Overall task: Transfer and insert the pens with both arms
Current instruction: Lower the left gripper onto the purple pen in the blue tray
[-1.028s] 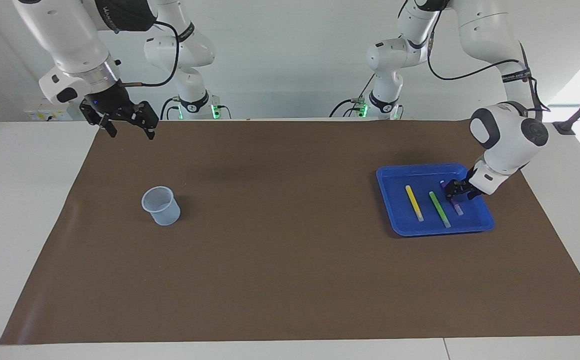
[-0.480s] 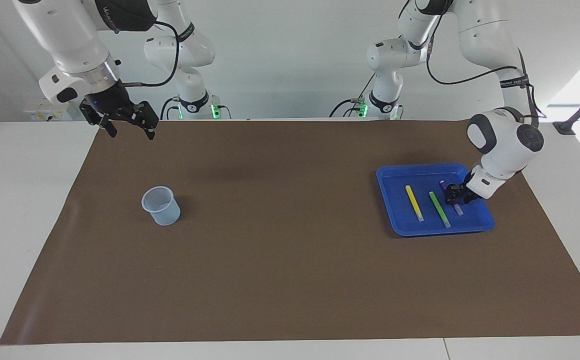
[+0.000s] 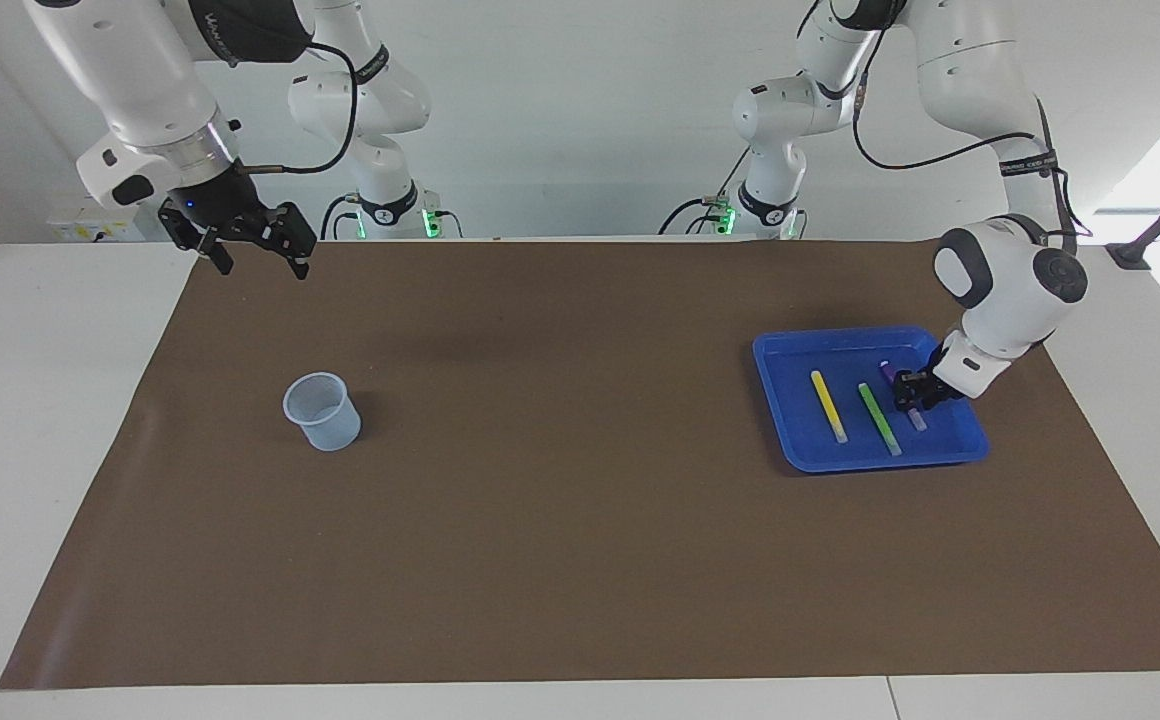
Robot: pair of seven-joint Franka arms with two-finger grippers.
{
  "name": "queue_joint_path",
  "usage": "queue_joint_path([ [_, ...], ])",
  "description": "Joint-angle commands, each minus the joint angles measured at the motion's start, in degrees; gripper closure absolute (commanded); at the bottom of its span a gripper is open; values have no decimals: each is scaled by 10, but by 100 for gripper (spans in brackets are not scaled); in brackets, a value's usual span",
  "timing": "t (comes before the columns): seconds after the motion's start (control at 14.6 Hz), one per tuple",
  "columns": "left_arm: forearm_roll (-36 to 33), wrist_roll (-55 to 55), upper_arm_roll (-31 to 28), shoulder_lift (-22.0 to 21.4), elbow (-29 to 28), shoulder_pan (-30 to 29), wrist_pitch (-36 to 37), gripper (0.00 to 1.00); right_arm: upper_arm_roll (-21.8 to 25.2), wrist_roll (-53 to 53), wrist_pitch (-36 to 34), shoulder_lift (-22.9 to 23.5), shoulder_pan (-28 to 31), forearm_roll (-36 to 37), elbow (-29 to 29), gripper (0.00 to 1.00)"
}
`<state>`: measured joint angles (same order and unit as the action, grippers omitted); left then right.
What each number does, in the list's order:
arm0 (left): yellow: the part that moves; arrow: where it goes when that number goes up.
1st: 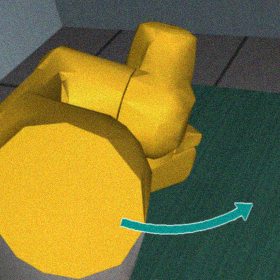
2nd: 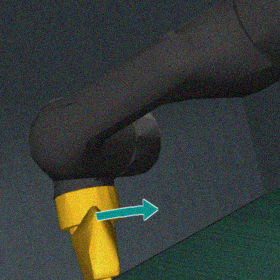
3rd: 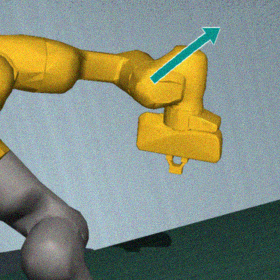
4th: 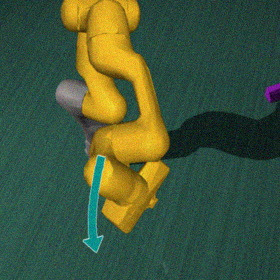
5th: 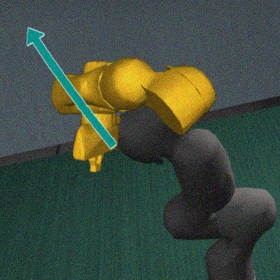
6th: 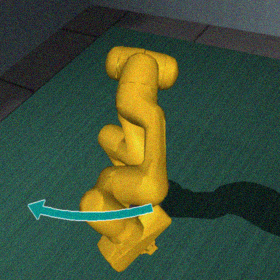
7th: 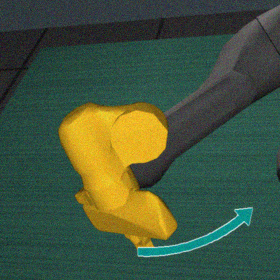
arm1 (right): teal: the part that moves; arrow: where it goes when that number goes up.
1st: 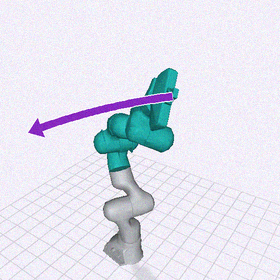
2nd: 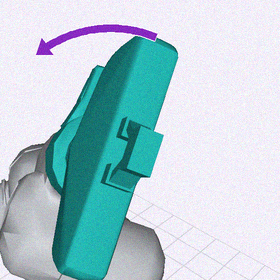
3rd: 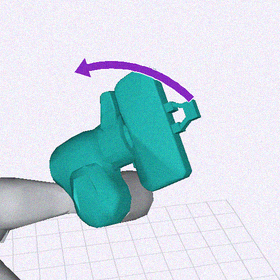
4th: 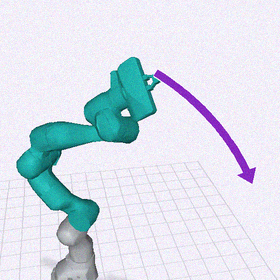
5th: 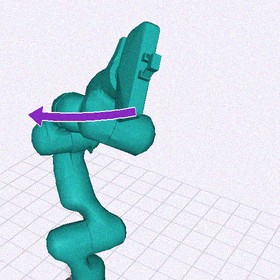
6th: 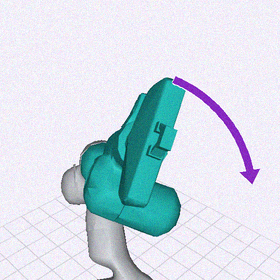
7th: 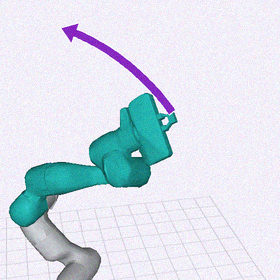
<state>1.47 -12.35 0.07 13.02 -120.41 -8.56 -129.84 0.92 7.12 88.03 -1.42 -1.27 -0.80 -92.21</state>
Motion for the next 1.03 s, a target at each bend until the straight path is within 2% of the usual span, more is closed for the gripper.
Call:
queue_joint_path([
  [0.0,7,-7,-3,-1,-14,2,-23,58,-1,-11,0,-4,8,-10,-7,0],
  [0.34,7,-5,-3,-1,-14,2,-23,100,0,-11,-1,-4,8,-10,-6,0],
  [0.75,7,3,-3,3,-5,2,-13,100,-1,-12,-1,-4,7,-10,-7,0],
  [0.96,7,28,-3,2,36,6,43,100,-1,-12,-1,-4,7,-10,-7,0],
])
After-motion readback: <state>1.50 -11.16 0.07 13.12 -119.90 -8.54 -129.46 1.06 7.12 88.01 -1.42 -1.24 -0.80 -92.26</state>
